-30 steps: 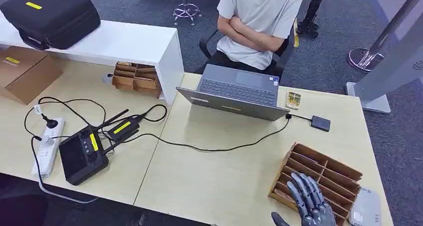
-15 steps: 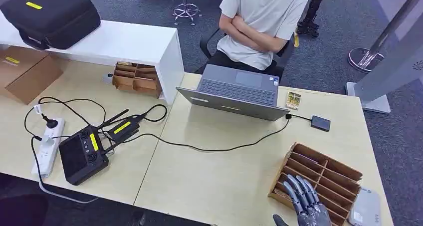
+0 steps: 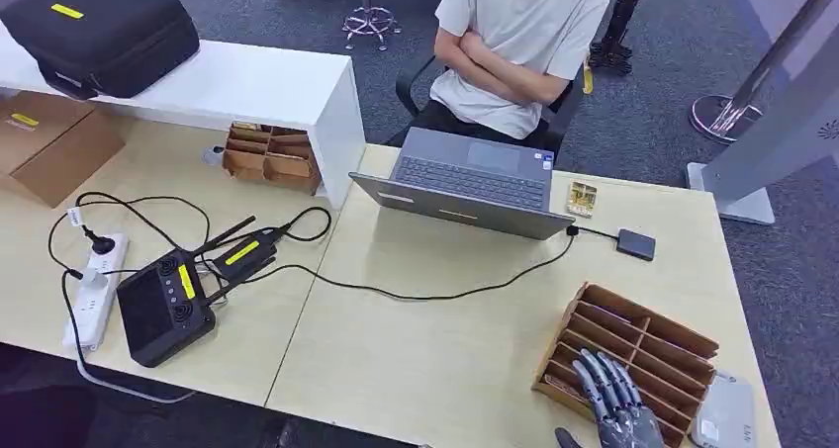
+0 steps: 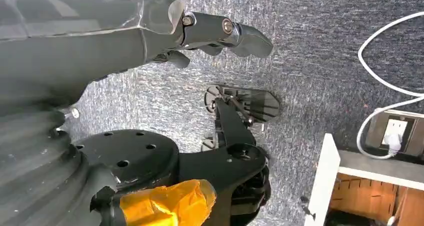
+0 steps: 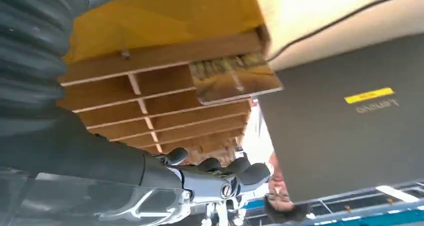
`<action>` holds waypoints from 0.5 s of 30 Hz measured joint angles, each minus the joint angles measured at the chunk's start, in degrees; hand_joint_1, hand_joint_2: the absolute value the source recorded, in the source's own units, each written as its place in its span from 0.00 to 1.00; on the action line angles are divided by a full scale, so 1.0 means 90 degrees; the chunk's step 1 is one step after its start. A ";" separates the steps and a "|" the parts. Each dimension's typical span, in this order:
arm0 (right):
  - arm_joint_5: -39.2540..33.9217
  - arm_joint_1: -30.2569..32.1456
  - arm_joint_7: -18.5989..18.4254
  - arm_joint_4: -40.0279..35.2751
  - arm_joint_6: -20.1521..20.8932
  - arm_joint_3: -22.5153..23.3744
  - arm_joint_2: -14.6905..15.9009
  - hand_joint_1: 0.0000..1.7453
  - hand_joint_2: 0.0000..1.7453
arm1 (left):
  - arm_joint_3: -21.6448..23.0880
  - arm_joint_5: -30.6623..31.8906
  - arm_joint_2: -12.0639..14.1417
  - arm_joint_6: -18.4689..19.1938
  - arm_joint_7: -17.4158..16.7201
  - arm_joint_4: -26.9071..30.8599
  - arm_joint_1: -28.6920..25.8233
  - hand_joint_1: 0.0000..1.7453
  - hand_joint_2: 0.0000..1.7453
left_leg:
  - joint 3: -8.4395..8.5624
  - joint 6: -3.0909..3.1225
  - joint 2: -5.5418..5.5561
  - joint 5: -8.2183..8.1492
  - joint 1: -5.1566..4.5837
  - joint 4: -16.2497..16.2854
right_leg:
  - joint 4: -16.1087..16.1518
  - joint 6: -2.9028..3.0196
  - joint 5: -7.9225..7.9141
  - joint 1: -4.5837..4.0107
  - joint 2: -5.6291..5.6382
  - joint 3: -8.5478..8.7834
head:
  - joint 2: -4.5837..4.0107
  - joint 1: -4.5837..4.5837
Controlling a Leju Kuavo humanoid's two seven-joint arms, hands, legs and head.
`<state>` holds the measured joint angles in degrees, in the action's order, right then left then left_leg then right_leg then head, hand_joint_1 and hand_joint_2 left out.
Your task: Pass the card to the sensor for recognition and then transmit it.
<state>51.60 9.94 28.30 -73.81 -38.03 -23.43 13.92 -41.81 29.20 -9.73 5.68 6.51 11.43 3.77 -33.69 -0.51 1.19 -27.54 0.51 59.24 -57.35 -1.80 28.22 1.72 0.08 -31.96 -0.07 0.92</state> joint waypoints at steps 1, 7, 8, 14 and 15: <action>0.0000 -0.0001 0.0000 0.0029 0.0000 0.0012 0.0000 0.00 1.00 | 0.0000 0.0010 0.0000 0.0000 0.0000 0.0000 0.0000 0.00 1.00 | 0.0000 0.0000 0.0000 0.0000 0.0000 0.0000 | 0.0000 0.0000 0.0000 0.0000 0.0000 0.0000 | 0.0000 0.0000; 0.0000 -0.0019 0.0000 0.0141 0.0000 0.0024 -0.0002 0.00 1.00 | 0.0000 0.0012 0.0000 0.0000 0.0000 0.0000 0.0000 0.00 1.00 | 0.0000 0.0000 0.0000 0.0000 0.0000 0.0000 | 0.0000 0.0000 0.0000 0.0000 0.0000 -0.0001 | 0.0000 0.0000; 0.0000 -0.0023 0.0000 0.0153 0.0000 0.0027 -0.0002 0.00 1.00 | 0.0000 0.0012 0.0000 0.0000 0.0000 0.0002 0.0000 0.00 1.00 | 0.0000 0.0000 0.0000 0.0000 0.0000 0.0000 | 0.0000 0.0000 0.0000 0.0000 0.0000 0.0000 | 0.0000 0.0000; 0.0005 -0.0036 0.0000 0.0221 0.0000 0.0027 -0.0024 0.00 1.00 | 0.0000 0.0015 0.0000 0.0000 0.0000 0.0000 0.0000 0.00 1.00 | 0.0000 0.0000 0.0000 0.0000 0.0000 0.0000 | 0.0000 0.0000 0.0000 0.0000 0.0000 0.0000 | 0.0000 0.0000; 0.0007 -0.0039 0.0000 0.0236 0.0000 0.0027 -0.0032 0.00 1.00 | 0.0000 0.0015 0.0000 0.0000 0.0000 0.0002 0.0000 0.00 1.00 | 0.0000 0.0000 0.0000 0.0000 0.0000 0.0000 | 0.0000 0.0000 0.0000 0.0000 0.0000 0.0000 | 0.0000 0.0000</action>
<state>51.67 9.59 28.30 -71.69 -38.03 -23.19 13.64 -41.81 29.33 -9.73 5.68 6.51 11.45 3.77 -33.69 -0.51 1.19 -27.54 0.51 59.24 -57.35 -1.80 28.22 1.71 0.08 -31.97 -0.07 0.92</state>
